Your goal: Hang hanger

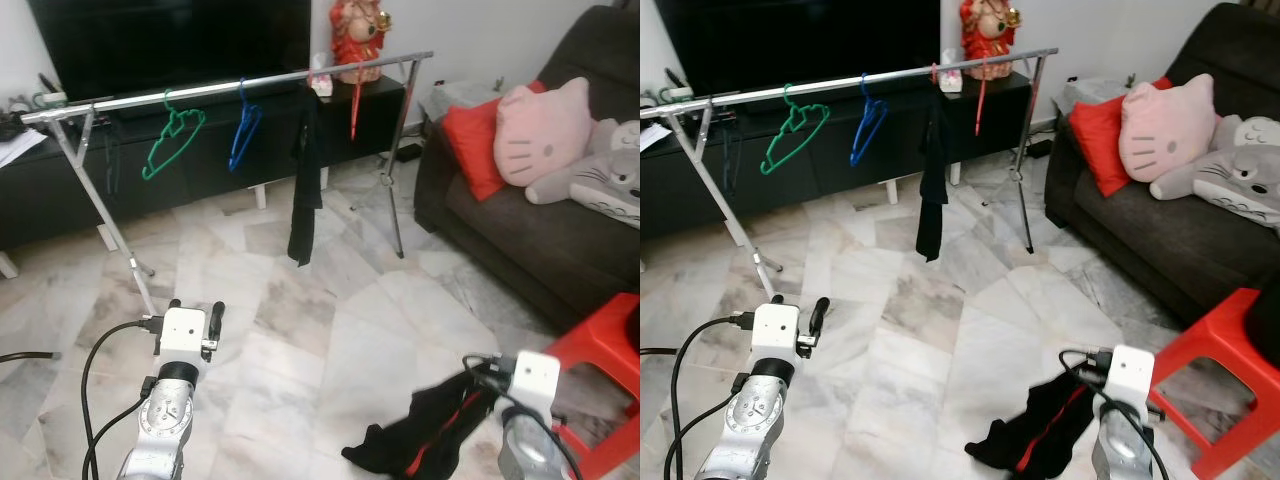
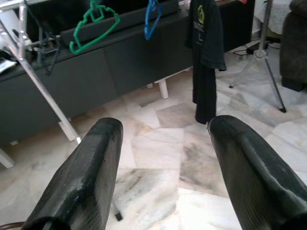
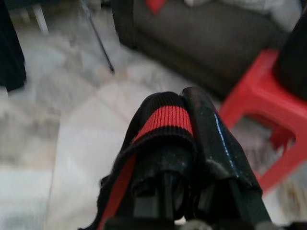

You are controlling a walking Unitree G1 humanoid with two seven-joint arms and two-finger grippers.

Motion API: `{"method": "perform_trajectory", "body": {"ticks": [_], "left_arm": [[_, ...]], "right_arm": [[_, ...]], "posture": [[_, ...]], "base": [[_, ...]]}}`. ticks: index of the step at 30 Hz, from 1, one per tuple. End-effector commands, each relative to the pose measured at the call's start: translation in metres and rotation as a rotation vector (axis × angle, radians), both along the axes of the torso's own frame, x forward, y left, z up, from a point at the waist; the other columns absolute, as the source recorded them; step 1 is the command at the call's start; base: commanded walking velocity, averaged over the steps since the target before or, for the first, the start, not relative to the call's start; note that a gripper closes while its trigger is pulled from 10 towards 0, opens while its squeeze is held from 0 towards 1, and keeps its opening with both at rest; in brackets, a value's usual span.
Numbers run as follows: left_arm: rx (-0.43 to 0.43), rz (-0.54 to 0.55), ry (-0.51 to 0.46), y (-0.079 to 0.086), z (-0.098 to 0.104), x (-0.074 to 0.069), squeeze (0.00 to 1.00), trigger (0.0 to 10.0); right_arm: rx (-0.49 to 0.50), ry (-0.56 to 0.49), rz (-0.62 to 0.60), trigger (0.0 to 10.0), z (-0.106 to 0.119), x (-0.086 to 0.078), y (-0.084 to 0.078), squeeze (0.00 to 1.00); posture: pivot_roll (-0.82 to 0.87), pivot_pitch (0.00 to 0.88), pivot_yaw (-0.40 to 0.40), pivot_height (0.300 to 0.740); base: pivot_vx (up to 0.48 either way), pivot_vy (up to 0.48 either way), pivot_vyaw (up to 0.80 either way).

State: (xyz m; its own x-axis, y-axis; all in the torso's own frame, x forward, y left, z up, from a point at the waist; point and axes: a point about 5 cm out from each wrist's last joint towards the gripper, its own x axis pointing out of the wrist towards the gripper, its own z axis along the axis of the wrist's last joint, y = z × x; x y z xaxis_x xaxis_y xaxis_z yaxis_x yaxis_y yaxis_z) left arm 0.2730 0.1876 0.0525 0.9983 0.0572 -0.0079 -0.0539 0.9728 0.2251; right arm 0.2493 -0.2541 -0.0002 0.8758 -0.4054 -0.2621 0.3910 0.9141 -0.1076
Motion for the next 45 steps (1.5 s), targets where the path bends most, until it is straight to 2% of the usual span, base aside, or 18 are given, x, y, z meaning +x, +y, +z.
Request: {"method": "perform_trajectory", "body": {"ticks": [1, 3, 6, 7, 10, 15, 19, 35, 45], "left_arm": [[-0.004, -0.012, 0.005, -0.003, 0.002, -0.001, 0.0, 10.0], [-0.015, -0.018, -0.001, -0.007, 0.007, -0.002, 0.0, 10.0], [-0.025, -0.026, -0.001, -0.01, 0.009, -0.001, 0.0, 10.0], [-0.034, -0.029, 0.005, -0.012, 0.009, 0.002, 0.0, 10.0], [-0.038, -0.027, 0.007, -0.012, 0.009, 0.004, 0.0, 10.0], [-0.047, -0.035, 0.029, -0.01, 0.007, 0.003, 0.0, 10.0], [-0.054, -0.028, 0.037, -0.008, 0.006, 0.003, 0.0, 10.0], [-0.049, -0.049, 0.043, -0.005, 0.005, 0.009, 0.0, 10.0], [-0.048, -0.059, 0.046, -0.005, 0.002, 0.011, 0.0, 10.0]], "right_arm": [[-0.049, -0.115, 0.012, 10.0, 0.02, 0.009, -0.002, 0.0], [-0.058, -0.179, 0.021, 10.0, 0.029, 0.008, 0.0, 0.0], [-0.104, -0.189, 0.036, 10.0, 0.03, 0.007, 0.003, 0.0], [-0.113, -0.188, 0.051, 10.0, 0.029, 0.007, 0.009, 0.0], [-0.103, -0.188, 0.057, 10.0, 0.028, 0.009, 0.016, 0.0], [-0.139, -0.194, 0.076, 10.0, 0.033, 0.013, 0.024, 0.0], [-0.125, -0.197, 0.072, 10.0, 0.033, 0.013, 0.025, 0.0], [-0.14, -0.18, 0.094, 10.0, 0.032, 0.015, 0.029, 0.0], [-0.113, -0.171, 0.081, 10.0, 0.03, 0.017, 0.028, 0.0]], "posture": [[-0.08, 0.0, -0.031, 0.74], [-0.09, 0.0, -0.029, 0.74], [-0.09, 0.0, -0.029, 0.74], [-0.09, 0.0, -0.028, 0.74], [-0.09, 0.0, -0.03, 0.74], [-0.08, 0.0, -0.029, 0.74], [-0.08, 0.0, -0.029, 0.74], [-0.07, 0.0, -0.029, 0.74], [-0.07, 0.0, -0.03, 0.74]], "base": [[0.244, 0.0, 0.0], [0.266, 0.0, 0.0], [0.304, 0.0, 0.0], [0.341, 0.0, 0.0], [0.386, 0.0, 0.0], [0.418, 0.0, 0.43], [0.432, 0.0, 0.8], [0.442, 0.0, 0.0], [0.445, 0.0, 0.0]]}}
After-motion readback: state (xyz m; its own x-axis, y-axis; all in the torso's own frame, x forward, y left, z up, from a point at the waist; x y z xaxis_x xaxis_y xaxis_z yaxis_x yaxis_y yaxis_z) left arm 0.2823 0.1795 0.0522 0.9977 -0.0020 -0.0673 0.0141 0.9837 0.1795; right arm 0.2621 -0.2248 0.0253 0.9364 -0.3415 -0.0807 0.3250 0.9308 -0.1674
